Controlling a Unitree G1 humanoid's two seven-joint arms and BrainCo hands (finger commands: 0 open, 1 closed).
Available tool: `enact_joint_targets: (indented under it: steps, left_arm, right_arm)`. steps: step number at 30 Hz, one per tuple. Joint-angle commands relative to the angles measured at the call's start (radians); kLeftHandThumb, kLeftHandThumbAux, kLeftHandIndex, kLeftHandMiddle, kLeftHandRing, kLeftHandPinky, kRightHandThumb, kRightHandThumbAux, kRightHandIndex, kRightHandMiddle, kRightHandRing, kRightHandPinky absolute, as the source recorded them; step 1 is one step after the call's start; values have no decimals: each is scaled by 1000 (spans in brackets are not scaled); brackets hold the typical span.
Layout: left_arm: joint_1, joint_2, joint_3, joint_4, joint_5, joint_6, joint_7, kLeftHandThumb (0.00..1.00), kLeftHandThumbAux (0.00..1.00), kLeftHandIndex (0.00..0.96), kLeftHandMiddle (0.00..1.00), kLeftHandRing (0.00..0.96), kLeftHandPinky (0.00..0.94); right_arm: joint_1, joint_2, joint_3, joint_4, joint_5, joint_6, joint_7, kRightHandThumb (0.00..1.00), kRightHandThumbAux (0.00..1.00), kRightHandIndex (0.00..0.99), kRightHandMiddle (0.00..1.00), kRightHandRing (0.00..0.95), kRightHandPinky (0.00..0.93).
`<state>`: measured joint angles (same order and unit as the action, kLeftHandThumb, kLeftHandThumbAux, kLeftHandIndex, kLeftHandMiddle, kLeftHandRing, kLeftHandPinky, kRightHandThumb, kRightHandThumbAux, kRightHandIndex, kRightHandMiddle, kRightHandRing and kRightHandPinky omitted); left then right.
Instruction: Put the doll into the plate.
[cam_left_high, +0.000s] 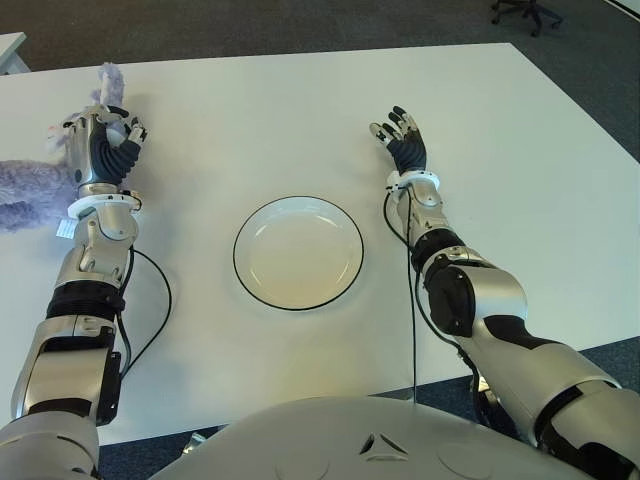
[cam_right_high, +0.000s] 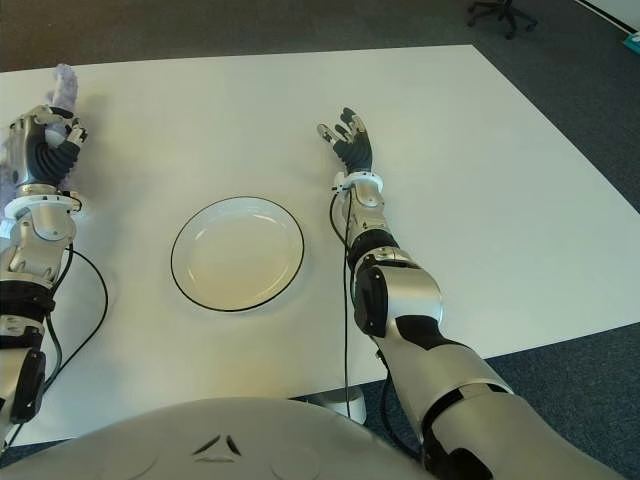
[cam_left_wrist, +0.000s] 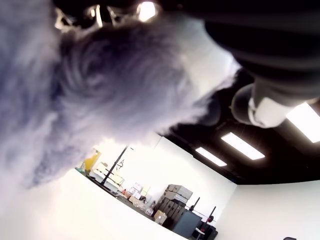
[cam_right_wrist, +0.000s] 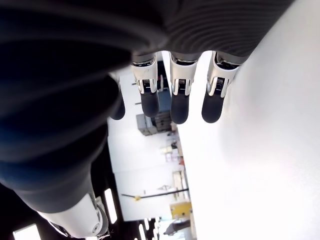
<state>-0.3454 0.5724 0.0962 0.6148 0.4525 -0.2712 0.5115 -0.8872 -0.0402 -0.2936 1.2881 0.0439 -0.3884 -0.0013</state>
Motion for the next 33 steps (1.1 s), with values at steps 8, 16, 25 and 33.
enact_joint_targets:
  steps: [8, 16, 25, 33]
  left_arm:
    - [-10, -13, -3, 29, -11, 31, 6, 607, 581, 796, 852, 854, 859]
    - [-15, -35, 13, 16, -24, 70, 22, 696, 652, 821, 872, 873, 876]
    - [-19, -57, 31, 8, -45, 80, 45, 823, 648, 836, 877, 879, 876]
    - [-15, -63, 34, -8, -48, 86, 45, 882, 636, 844, 877, 879, 869]
  right_arm:
    - [50, 12, -7, 44, 9, 59, -9, 334, 795, 120, 96, 99, 136]
    - [50, 12, -3, 43, 4, 58, -16, 331, 803, 125, 99, 104, 151]
    - [51, 10, -4, 43, 5, 58, -13, 338, 811, 133, 104, 110, 151]
    - [50, 12, -5, 43, 5, 56, -17, 348, 817, 140, 106, 112, 149]
